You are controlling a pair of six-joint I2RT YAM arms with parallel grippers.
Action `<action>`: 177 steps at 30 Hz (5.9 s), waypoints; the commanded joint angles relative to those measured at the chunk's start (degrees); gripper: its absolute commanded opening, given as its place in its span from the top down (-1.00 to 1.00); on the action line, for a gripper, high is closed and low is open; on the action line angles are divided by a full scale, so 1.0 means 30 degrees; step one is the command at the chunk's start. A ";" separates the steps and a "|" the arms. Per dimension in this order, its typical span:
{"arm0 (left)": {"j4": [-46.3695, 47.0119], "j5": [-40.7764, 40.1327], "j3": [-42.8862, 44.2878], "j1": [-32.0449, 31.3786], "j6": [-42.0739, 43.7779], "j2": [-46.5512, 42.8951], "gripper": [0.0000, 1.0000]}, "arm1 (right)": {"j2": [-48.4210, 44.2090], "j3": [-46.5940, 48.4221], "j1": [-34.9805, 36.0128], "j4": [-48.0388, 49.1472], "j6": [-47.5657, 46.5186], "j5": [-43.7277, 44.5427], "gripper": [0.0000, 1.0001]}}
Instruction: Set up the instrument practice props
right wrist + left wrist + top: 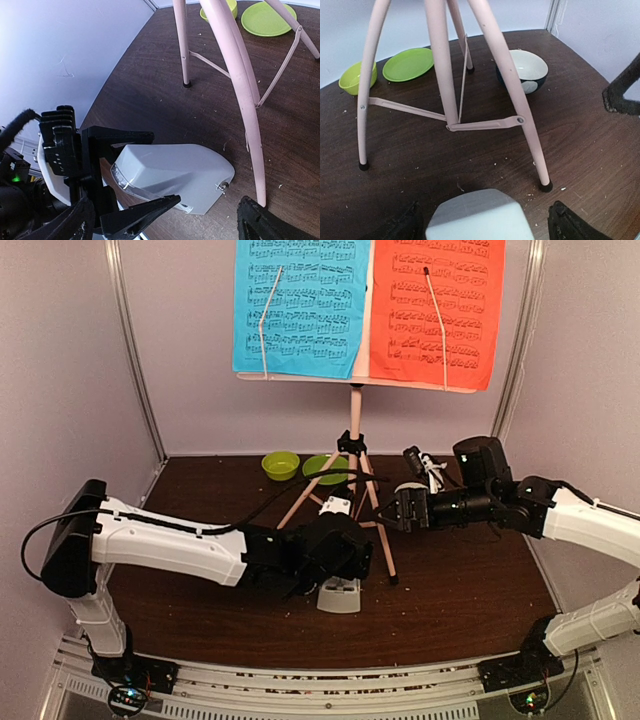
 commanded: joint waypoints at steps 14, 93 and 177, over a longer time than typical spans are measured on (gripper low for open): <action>0.4378 0.8467 -0.2526 0.1355 0.7763 -0.2502 -0.17 | -0.1110 0.0710 0.0003 -0.1968 -0.0154 -0.1096 -1.00; 0.9404 0.6404 -0.8250 -0.0252 0.8845 -0.5754 -0.73 | 0.2802 0.0976 0.0179 -0.1074 0.0685 -0.3313 -0.77; 0.7027 0.5750 -0.9937 0.0171 0.8519 -0.9561 0.57 | 0.4928 -0.2226 0.0135 -0.1005 -0.1423 -0.0361 -0.55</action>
